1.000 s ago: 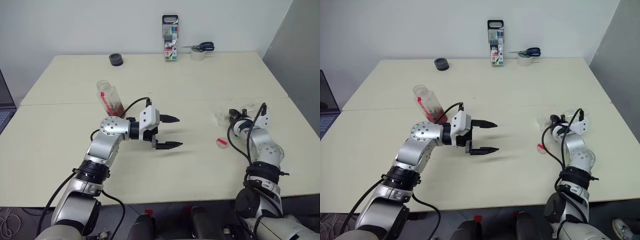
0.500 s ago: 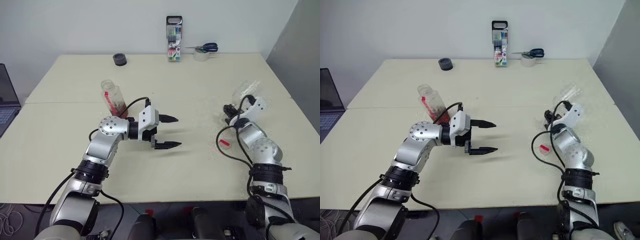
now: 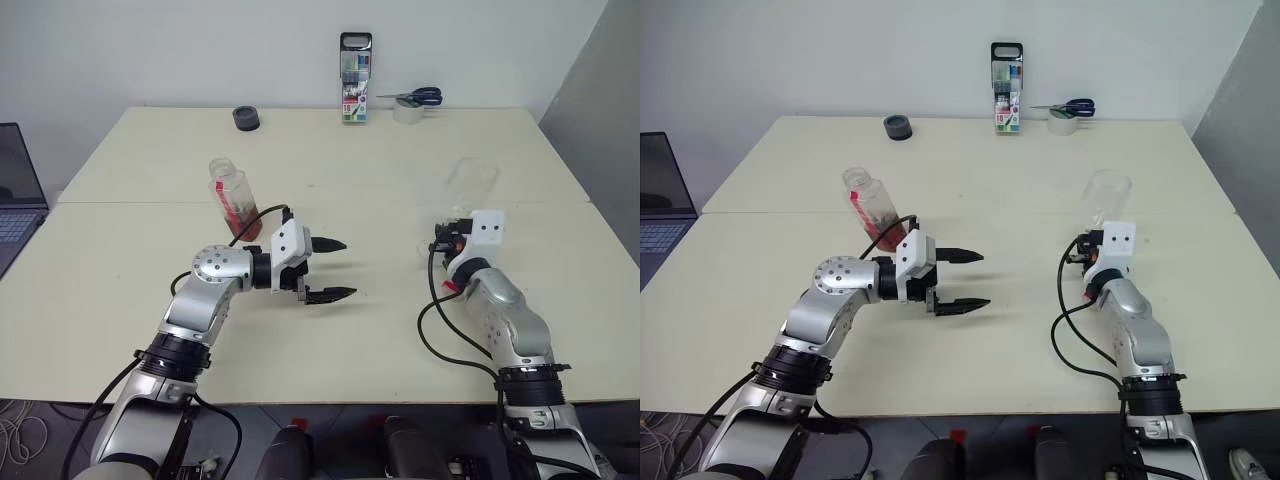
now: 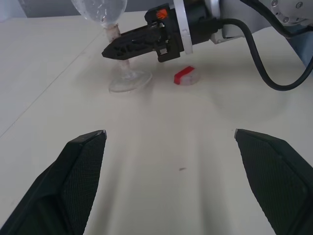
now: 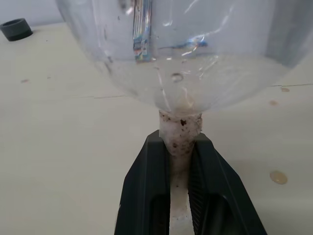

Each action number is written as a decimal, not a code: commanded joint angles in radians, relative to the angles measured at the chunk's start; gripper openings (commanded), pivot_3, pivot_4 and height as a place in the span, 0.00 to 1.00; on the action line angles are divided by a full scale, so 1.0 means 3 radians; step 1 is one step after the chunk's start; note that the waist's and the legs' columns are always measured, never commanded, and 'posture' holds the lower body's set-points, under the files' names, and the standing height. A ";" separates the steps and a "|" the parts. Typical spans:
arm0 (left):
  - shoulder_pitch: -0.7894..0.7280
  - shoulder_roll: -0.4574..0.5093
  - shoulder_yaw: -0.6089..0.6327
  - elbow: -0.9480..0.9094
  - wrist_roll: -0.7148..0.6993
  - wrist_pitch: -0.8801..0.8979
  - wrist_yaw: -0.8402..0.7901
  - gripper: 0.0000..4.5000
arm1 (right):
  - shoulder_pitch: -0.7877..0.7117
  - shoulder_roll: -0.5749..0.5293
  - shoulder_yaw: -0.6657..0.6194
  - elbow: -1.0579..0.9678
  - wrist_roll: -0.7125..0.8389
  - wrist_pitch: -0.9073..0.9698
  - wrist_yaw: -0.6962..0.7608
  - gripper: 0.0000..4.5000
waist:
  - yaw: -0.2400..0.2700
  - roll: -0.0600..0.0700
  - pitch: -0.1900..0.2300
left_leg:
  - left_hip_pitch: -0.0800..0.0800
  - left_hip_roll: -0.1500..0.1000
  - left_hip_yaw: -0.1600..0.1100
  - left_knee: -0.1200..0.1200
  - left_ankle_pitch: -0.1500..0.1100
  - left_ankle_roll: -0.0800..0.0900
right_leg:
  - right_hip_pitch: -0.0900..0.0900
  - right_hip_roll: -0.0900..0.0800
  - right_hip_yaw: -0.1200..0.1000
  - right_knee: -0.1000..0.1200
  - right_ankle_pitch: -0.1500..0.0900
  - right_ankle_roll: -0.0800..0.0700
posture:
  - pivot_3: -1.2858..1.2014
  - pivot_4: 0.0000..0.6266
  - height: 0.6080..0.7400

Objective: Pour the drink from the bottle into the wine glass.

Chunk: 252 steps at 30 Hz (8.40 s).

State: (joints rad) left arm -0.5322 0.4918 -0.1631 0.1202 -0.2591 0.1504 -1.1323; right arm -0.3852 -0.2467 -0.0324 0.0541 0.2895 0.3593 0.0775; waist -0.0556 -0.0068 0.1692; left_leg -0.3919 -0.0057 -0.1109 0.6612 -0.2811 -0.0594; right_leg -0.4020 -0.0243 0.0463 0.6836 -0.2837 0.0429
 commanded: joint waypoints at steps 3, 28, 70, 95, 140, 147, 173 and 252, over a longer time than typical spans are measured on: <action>0.0148 0.0086 0.0232 -0.0246 -0.0049 0.0105 0.0279 1.00 | 0.0020 0.0045 0.0139 -0.0007 -0.0143 -0.0226 0.0324 0.04 | -0.0004 0.0000 0.0000 | 0.0000 0.0001 0.0000 -0.0002 0.0000 0.0000 | -0.0002 0.0000 0.0000 0.0000 0.0000 0.0000 | 0.52 0.24 1.00; 0.0745 0.0242 0.0988 -0.1378 -0.0563 0.1139 0.1209 1.00 | -0.0961 0.0755 0.0623 0.1796 -0.0684 -0.1328 0.1178 0.04 | -0.0089 0.0005 0.0004 | -0.0001 0.0002 0.0003 -0.0004 0.0001 -0.0001 | -0.0010 -0.0002 0.0001 0.0004 0.0001 -0.0001 | 0.52 0.24 1.00; 0.0878 0.0050 0.0935 -0.1325 -0.0595 0.0800 0.1460 1.00 | -0.0095 0.0156 0.0684 -0.0019 -0.0573 -0.0206 0.1596 0.99 | -0.0058 0.0005 0.0004 | -0.0003 0.0000 0.0004 -0.0003 0.0000 -0.0002 | -0.0009 -0.0004 0.0001 0.0001 0.0001 -0.0001 | 0.52 0.24 1.00; 0.0978 -0.0204 0.1259 -0.0184 -0.0023 0.0067 0.2300 1.00 | 0.0121 -0.0657 0.0701 -0.1866 0.0218 0.0699 0.2218 0.99 | 0.0052 0.0001 0.0003 | -0.0005 0.0000 -0.0001 0.0000 0.0000 -0.0001 | -0.0006 -0.0005 -0.0007 -0.0005 0.0000 0.0000 | 0.52 0.24 1.00; -0.0617 -0.0139 0.1057 0.1983 0.0364 -0.0699 0.2028 0.88 | 0.0015 -0.0712 0.0690 -0.2020 0.0295 0.0878 0.2074 1.00 | 0.0060 0.0000 0.0003 | -0.0009 -0.0002 -0.0003 0.0003 0.0000 -0.0002 | -0.0008 -0.0005 -0.0010 -0.0005 0.0001 0.0000 | 0.52 0.24 1.00; -0.0730 -0.0157 0.1083 0.2244 0.0349 -0.0816 0.1972 0.40 | 0.0035 -0.0715 0.0672 -0.2038 0.0295 0.0831 0.2030 1.00 | 0.0060 0.0000 0.0003 | -0.0009 -0.0002 -0.0003 0.0003 0.0001 -0.0002 | -0.0008 -0.0005 -0.0011 -0.0004 0.0001 0.0000 | 0.52 0.24 1.00; -0.1351 -0.0124 0.0193 0.1751 0.1430 -0.1672 0.2154 0.37 | 0.0226 -0.1045 -0.0126 -0.1960 0.0509 0.0640 0.1953 1.00 | 0.0077 -0.0002 0.0004 | -0.0015 -0.0004 -0.0003 0.0003 0.0001 -0.0002 | -0.0011 -0.0005 -0.0011 -0.0005 0.0001 0.0000 | 0.52 0.24 1.00; -0.2853 0.0198 -0.1105 0.3511 0.3485 -0.3052 0.4228 0.37 | 0.0566 -0.1422 -0.0586 -0.2278 0.1357 0.0794 0.1951 1.00 | 0.0075 -0.0006 0.0006 | -0.0019 -0.0007 0.0000 0.0007 0.0001 -0.0002 | -0.0012 -0.0007 -0.0010 -0.0002 0.0001 0.0000 | 0.52 0.24 1.00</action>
State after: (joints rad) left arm -1.3404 0.5353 -0.4976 1.1803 0.7887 -0.7564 0.1089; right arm -0.2149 -0.6752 -0.1948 -0.5866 0.6888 0.6198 0.6686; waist -0.0330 -0.0086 0.1711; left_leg -0.3976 -0.0079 -0.1110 0.6632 -0.2809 -0.0599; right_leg -0.4055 -0.0263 0.0434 0.6832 -0.2835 0.0430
